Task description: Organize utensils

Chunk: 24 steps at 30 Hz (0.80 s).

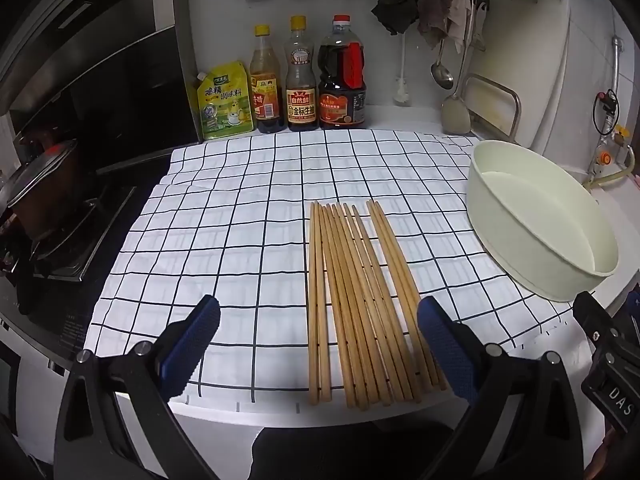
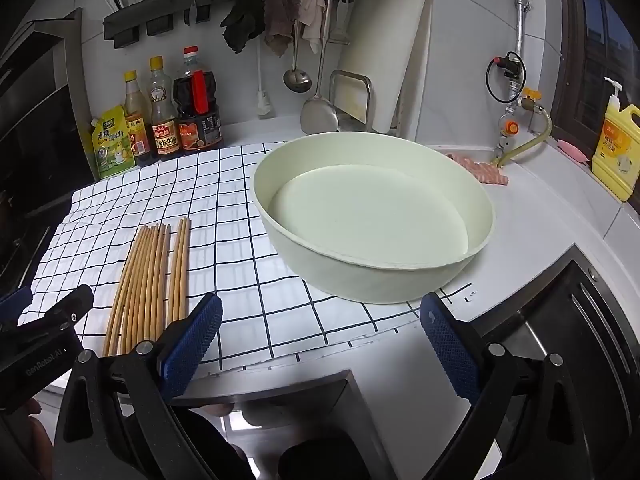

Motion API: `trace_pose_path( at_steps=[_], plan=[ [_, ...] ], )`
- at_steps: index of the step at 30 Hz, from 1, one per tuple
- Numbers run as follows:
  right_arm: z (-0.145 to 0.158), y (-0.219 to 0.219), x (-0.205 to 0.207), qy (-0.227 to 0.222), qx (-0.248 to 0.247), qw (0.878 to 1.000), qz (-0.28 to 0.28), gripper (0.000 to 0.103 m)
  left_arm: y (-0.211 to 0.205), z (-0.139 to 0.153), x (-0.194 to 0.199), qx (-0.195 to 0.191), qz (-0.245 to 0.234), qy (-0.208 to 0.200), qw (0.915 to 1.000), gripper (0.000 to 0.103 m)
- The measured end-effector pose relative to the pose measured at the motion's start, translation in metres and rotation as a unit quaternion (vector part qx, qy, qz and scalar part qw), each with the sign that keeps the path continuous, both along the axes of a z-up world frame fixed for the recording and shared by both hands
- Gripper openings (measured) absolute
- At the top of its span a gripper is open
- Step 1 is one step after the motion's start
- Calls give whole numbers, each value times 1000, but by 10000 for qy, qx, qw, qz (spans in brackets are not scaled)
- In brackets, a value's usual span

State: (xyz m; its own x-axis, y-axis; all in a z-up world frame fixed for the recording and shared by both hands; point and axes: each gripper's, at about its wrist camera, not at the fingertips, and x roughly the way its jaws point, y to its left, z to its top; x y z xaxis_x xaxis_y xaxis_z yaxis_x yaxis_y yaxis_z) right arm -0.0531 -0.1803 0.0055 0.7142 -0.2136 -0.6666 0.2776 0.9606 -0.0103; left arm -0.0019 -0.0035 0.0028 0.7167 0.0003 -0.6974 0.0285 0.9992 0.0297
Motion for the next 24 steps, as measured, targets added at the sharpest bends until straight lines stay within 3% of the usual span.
trace_pose_path(
  at_steps=[24],
  plan=[
    [3, -2, -1, -17, 23, 10000, -7, 95, -2, 3, -2, 24, -25, -61, 10000, 97]
  ],
)
